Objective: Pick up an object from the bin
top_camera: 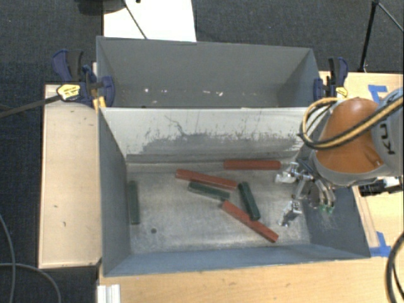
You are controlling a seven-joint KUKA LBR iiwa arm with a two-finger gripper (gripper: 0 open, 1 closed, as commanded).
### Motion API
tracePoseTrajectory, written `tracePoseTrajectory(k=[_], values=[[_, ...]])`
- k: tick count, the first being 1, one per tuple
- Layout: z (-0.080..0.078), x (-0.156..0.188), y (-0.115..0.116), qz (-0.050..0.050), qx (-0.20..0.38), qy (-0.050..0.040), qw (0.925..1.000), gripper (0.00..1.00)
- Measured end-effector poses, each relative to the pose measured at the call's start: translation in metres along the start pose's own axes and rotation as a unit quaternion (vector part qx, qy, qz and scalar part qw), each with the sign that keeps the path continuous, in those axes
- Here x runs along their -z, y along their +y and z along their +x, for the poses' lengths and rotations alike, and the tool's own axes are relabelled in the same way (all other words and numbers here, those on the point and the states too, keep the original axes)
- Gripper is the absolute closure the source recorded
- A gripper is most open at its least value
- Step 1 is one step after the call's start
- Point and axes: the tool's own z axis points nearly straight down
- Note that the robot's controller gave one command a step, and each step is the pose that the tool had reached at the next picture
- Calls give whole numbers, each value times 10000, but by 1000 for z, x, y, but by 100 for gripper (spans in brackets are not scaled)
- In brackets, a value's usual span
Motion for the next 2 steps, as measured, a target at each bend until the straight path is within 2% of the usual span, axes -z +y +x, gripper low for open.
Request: tracePoseTrajectory(k=[1,2], values=[[23,-21,50,9,622,24,9981,0],[40,-34,24,-22,-361,-9,9993,100]])
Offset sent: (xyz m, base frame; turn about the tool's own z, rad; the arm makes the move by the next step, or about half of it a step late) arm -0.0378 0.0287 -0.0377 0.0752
